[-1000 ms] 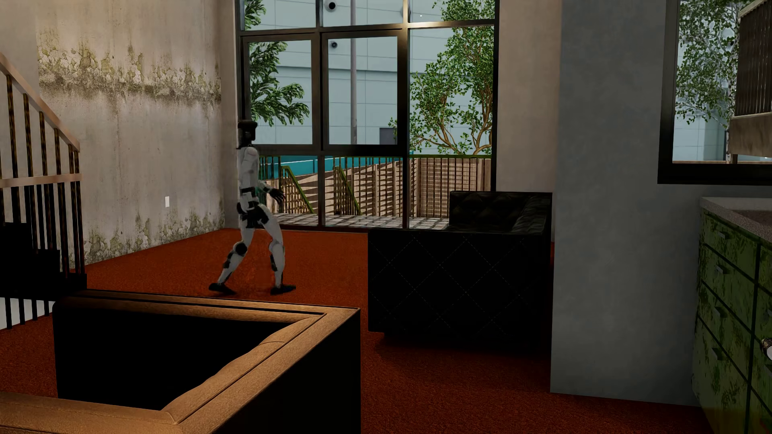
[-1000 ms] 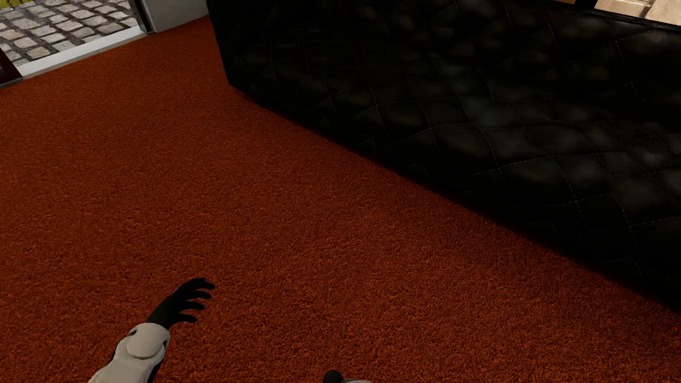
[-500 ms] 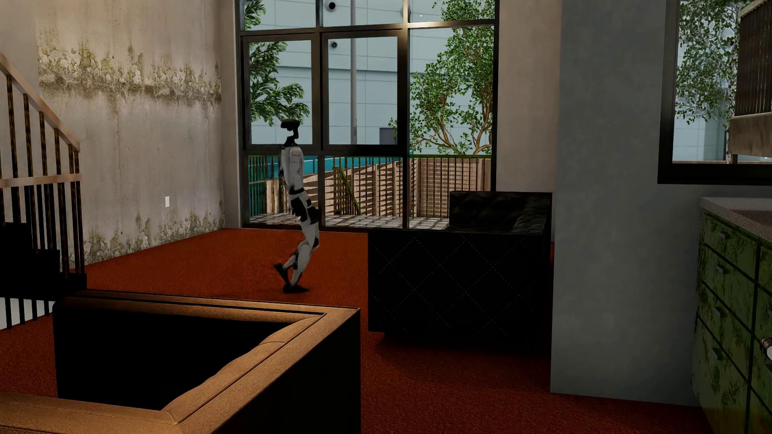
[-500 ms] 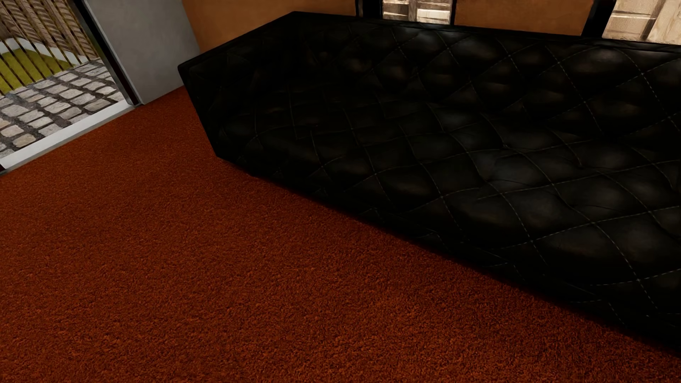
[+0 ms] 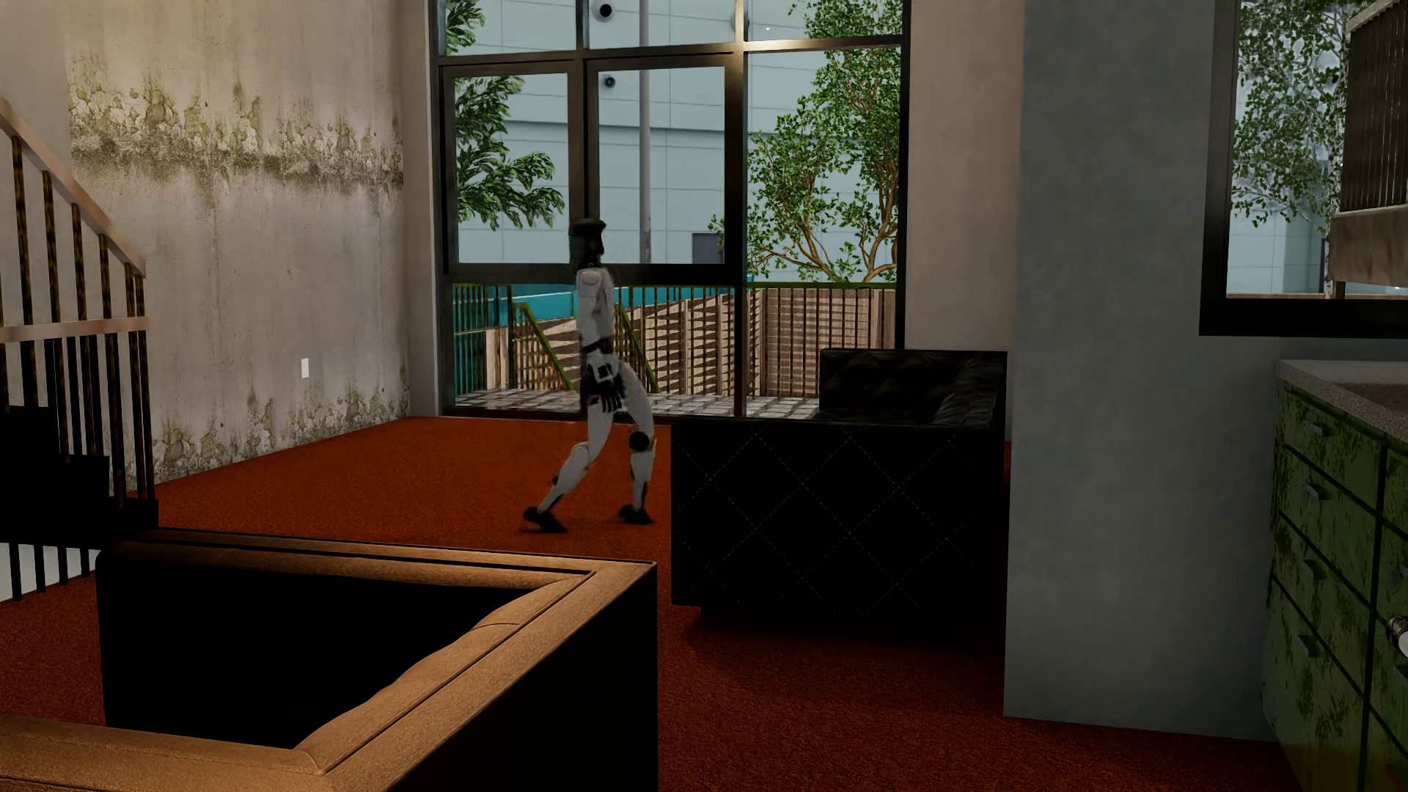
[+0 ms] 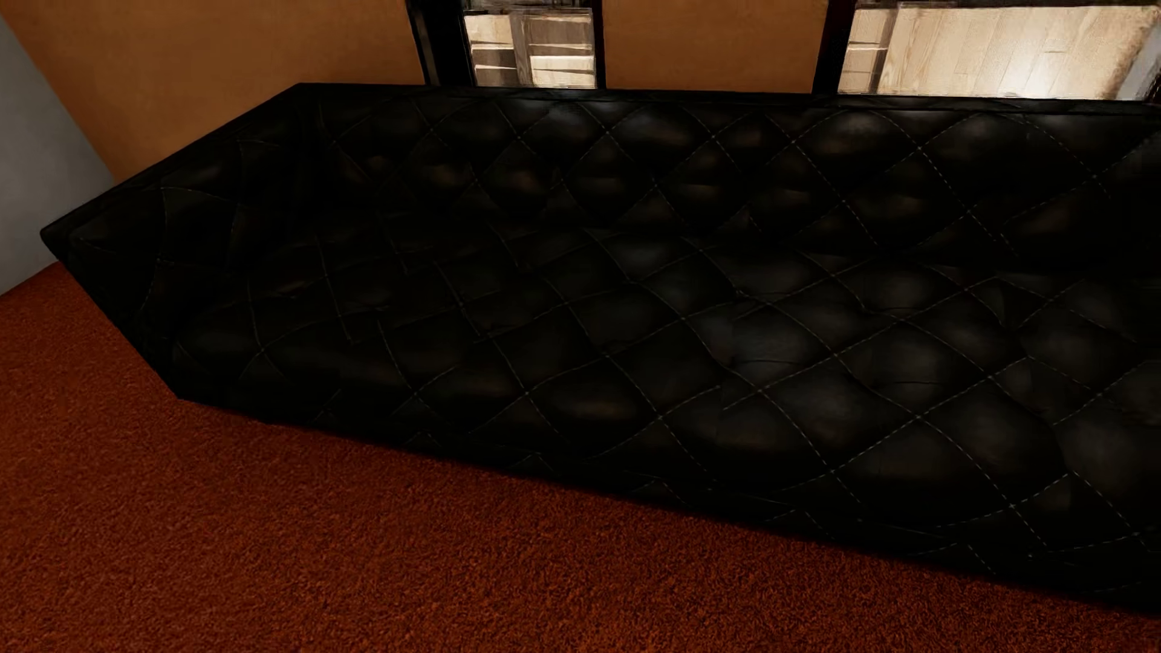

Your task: Walk to the sofa

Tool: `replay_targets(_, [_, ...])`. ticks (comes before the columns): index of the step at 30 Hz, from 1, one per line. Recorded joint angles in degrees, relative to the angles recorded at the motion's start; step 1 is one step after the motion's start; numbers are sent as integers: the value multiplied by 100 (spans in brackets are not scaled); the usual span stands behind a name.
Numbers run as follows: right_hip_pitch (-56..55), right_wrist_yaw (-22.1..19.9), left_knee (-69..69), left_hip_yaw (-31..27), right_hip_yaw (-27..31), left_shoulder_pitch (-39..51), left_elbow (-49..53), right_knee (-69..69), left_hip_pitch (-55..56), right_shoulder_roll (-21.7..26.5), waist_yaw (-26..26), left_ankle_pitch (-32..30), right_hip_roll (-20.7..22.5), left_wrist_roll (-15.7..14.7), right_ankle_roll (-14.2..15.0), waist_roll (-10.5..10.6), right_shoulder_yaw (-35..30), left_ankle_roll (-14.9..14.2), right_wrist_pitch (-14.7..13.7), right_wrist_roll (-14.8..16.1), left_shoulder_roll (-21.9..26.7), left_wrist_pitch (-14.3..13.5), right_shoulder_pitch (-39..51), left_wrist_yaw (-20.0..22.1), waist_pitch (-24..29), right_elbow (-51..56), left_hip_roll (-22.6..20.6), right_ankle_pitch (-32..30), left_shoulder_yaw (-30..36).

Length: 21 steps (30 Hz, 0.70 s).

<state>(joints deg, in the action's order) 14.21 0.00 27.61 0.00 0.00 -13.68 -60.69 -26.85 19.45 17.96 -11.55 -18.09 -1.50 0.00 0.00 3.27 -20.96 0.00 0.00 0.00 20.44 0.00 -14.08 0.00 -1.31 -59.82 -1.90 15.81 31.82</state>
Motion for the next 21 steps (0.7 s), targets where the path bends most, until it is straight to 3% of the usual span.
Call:
replay_targets(2, [-188, 0, 108, 0, 0, 409, 166, -573, -334, -172, 88, 369, -265, 0, 0, -195, -903, 0, 0, 0, 89, 0, -154, 0, 33, -941, -163, -527, -135])
replay_targets(5, [-1339, 0, 94, 0, 0, 817, 838, -2512, -896, -116, 188, 910, -579, 0, 0, -444, -1841, 0, 0, 0, 265, 0, -528, 0, 224, -440, -292, -1305, -830])
replay_targets(7, [-2245, 0, 19, 0, 0, 1033, 1112, -3908, -1155, -177, 564, 1215, -546, 0, 0, -565, -1456, 0, 0, 0, 387, 0, -599, 0, 355, -105, -419, -1752, -1248])
replay_targets(9, [-2889, 0, -88, 0, 0, 1330, 1029, -4615, -1431, -329, 1031, 1363, -364, 0, 0, -592, -714, 0, 0, 0, 448, 0, -538, 0, 493, 129, -448, -1458, -1533])
replay_targets(11, [-3201, 0, -115, 0, 0, 1637, 940, -4231, -1604, -391, 1440, 1409, -253, 0, 0, -571, -419, 0, 0, 0, 490, 0, -404, 0, 618, 509, -410, -1060, -1431])
replay_targets(14, [-3136, 0, 125, 0, 0, 1981, 1207, -2490, -1497, -263, 1792, 1691, -127, 0, 0, -447, -666, 0, 0, 0, 492, 0, -53, 0, 811, 883, -328, -1068, -816])
replay_targets(17, [-2807, 0, 288, 0, 0, 2070, 1669, -1237, -1440, -125, 1741, 1907, -9, 0, 0, -283, -774, 0, 0, 0, 288, 0, 239, 0, 924, 563, -253, -1076, -397])
replay_targets(21, [-2247, 0, -99, 0, 0, 1378, 1969, -557, -1916, -212, 1334, 1917, 11, 0, 0, -327, -392, 0, 0, 0, -10, 0, 264, 0, 676, 161, -232, -979, -331])
